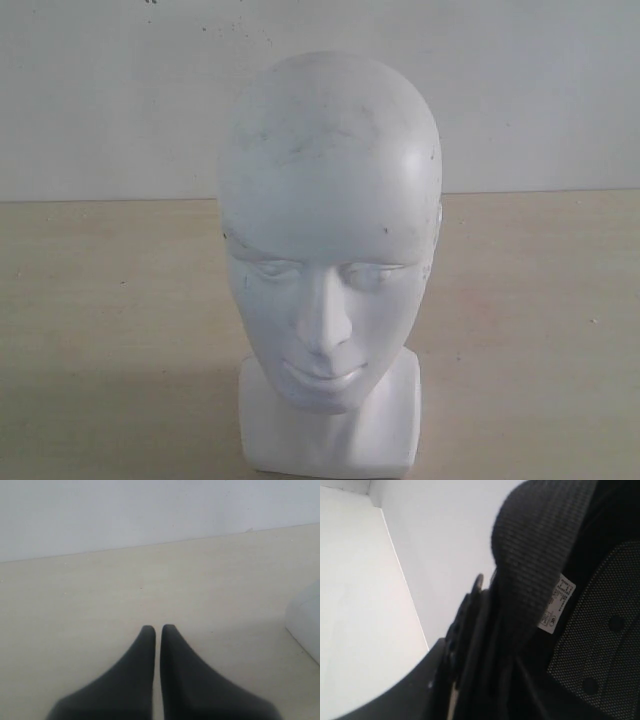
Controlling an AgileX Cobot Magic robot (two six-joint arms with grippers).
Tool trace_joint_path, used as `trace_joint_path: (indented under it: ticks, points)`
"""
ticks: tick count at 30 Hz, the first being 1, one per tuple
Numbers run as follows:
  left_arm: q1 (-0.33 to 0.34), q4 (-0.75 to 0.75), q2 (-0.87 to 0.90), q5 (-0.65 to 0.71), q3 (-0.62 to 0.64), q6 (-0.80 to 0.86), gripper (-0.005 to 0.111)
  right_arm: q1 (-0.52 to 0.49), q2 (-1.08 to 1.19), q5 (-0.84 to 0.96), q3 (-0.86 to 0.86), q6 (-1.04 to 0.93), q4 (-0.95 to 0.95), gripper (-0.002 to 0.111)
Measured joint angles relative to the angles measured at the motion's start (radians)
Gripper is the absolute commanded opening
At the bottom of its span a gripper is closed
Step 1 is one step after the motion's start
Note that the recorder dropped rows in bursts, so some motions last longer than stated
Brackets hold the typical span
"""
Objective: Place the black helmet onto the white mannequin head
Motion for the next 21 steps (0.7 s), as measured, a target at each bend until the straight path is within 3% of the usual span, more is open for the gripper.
trace_joint_path:
  ticks: [5,10,21]
  points:
    - [0.0,0.0,0.0,0.0,0.0,0.0,0.004,0.0,-0.012,-0.002,0.055,-0.054,0.034,0.0]
    - [0.0,0.0,0.0,0.0,0.0,0.0,0.004,-0.014,-0.03,-0.006,0.156,-0.115,0.2,0.0]
    - [0.0,0.0,0.0,0.0,0.0,0.0,0.004,-0.293,-0.03,0.018,0.181,-0.144,0.253,0.0]
